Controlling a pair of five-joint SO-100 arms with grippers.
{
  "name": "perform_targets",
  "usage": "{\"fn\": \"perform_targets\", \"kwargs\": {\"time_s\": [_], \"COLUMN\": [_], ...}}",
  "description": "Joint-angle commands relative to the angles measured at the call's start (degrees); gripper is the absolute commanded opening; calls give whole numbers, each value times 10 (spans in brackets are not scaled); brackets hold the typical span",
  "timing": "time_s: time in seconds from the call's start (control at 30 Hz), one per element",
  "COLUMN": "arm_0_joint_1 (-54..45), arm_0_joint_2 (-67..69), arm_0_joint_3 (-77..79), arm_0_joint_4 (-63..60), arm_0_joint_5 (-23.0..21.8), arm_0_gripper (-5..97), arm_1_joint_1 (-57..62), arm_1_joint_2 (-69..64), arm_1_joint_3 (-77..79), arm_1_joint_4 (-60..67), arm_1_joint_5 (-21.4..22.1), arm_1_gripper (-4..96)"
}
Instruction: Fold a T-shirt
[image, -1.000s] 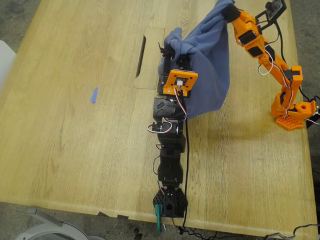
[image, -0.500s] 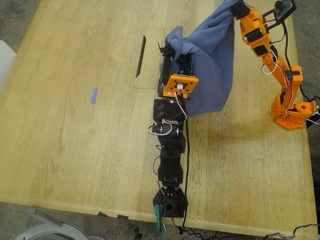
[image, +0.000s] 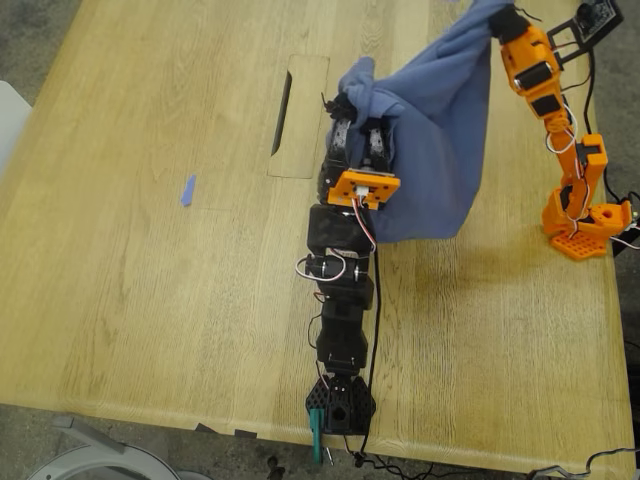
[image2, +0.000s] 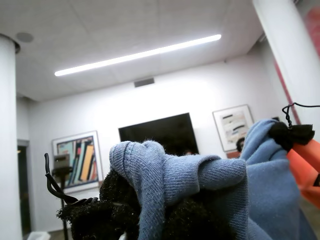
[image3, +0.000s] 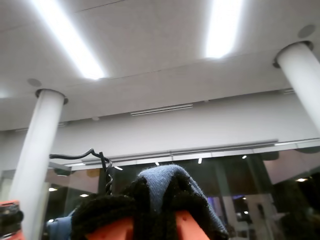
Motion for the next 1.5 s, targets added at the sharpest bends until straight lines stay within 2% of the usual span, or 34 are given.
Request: {"fn": "perform_targets", "kwargs": {"time_s": [0.0, 0.53, 0.6, 0.87, 1.1, 1.23, 1.47], "arm_0_joint_1": [30, 214, 241, 331, 362, 375, 364], "arm_0_joint_2": [67, 10, -1, -34, -48, -56, -50], "arm_0_joint_3": [-25, -23, -22, -7, -7, -16, -24], "arm_0_joint_4": [-32, -33, -32, -35, -30, -4, 76], "arm_0_joint_5": [-10, -8, -7, -6, -6, -12, -40], "arm_0_gripper": [0, 0, 0, 0, 0, 0, 0], "arm_1_joint_1": [-30, -139, -166, -196, -209, -209, -201], "arm_1_joint_2": [8, 11, 11, 11, 3, -55, -57], "arm_1_joint_3": [-40, -87, -90, -102, -134, -257, -257], "arm_1_joint_4": [18, 90, 96, 120, 171, 267, 287], "arm_1_joint_5": [-4, -24, -37, -37, -40, -39, -31], "arm_1_gripper": [15, 15, 13, 13, 6, 6, 5]}}
